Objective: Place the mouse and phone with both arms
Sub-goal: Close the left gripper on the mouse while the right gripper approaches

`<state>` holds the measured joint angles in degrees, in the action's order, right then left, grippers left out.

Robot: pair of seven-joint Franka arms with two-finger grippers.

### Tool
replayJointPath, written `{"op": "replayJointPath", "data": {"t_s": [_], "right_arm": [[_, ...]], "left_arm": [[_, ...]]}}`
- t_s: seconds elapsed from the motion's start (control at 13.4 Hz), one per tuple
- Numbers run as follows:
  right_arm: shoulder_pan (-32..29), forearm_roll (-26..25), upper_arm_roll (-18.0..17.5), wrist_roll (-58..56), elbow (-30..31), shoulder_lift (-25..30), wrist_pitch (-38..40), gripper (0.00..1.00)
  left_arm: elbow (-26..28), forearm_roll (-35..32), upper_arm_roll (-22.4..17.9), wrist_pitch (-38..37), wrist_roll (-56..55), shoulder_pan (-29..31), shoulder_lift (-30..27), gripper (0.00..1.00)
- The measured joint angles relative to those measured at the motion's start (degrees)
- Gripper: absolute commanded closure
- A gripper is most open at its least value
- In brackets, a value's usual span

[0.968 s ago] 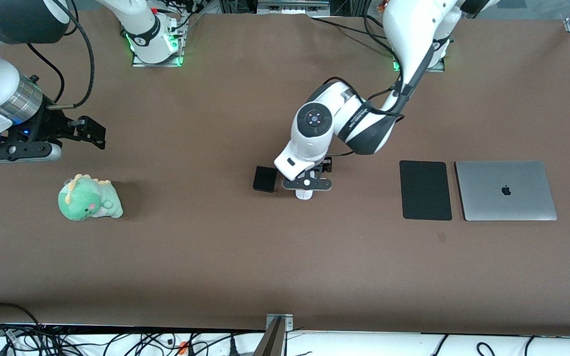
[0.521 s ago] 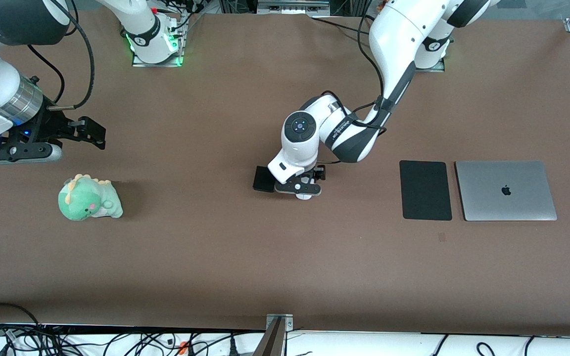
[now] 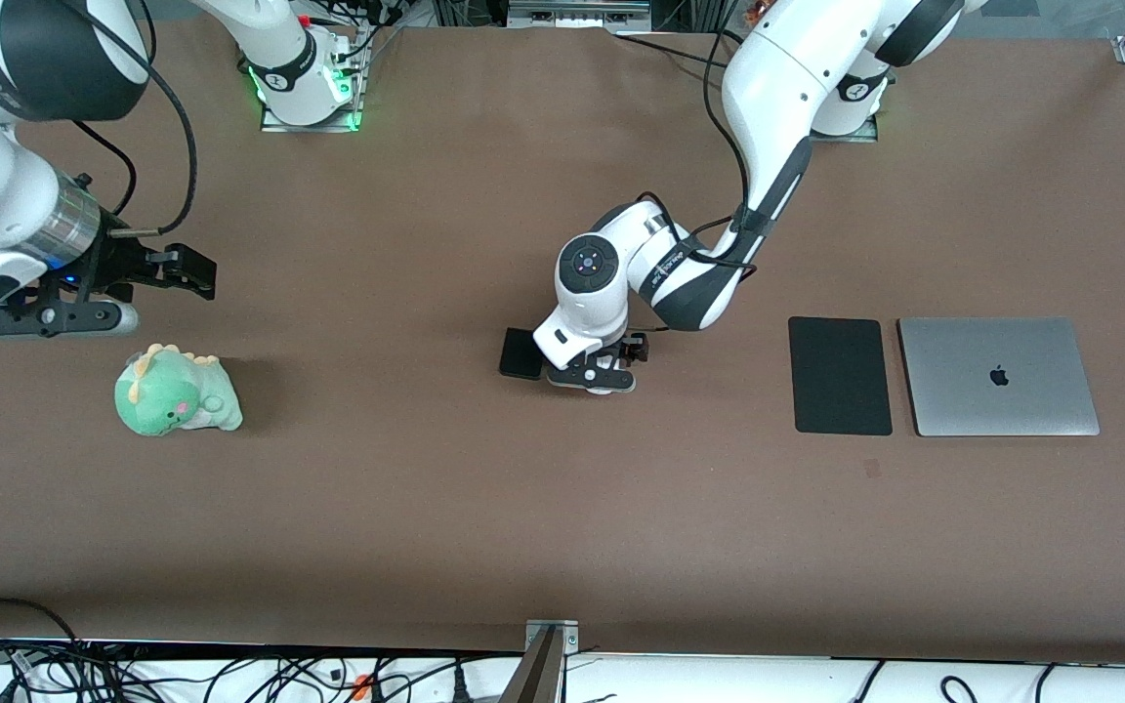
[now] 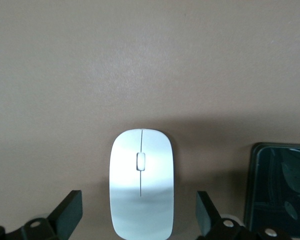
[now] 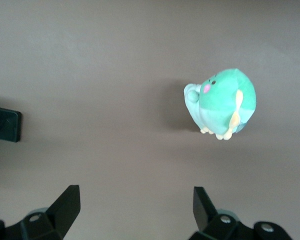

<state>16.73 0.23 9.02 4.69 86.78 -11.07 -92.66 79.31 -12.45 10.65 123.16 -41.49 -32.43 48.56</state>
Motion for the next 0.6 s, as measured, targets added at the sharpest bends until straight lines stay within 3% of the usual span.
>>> {"op": "replayJointPath", "data": {"t_s": [0.37, 0.6], "right_arm": [[-0.06, 0.00, 0.00, 0.00, 0.08, -2.00, 0.29, 0.00], [-0.09, 0.00, 0.00, 0.00, 0.07, -1.99, 0.50, 0.00]], "left_arm": [[0.00, 0.00, 0.00, 2.65, -2.26, -0.02, 1.78, 0.00], [-0.01, 0.00, 0.00, 2.91, -2.53, -0.02, 2.35, 0.06]]}}
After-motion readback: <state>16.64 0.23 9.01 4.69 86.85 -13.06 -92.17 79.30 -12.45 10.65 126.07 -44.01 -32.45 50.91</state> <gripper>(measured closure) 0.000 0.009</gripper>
